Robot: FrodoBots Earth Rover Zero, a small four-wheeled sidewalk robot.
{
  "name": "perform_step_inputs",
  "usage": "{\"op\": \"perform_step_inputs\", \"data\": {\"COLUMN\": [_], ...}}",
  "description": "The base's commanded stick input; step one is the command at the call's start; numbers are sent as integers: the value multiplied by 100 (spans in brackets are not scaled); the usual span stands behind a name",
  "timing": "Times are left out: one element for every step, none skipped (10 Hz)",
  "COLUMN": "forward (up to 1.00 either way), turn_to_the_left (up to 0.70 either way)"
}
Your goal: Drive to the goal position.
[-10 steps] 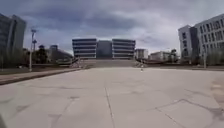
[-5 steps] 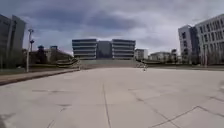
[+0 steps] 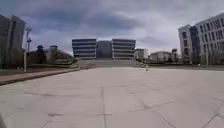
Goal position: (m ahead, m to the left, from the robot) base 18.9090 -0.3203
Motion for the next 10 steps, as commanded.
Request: {"op": "perform_step_inputs", "data": {"forward": [70,70,70,70,70,70,70,70,70,70], "turn_to_the_left": [0,0,0,0,0,0,0,0,0,0]}}
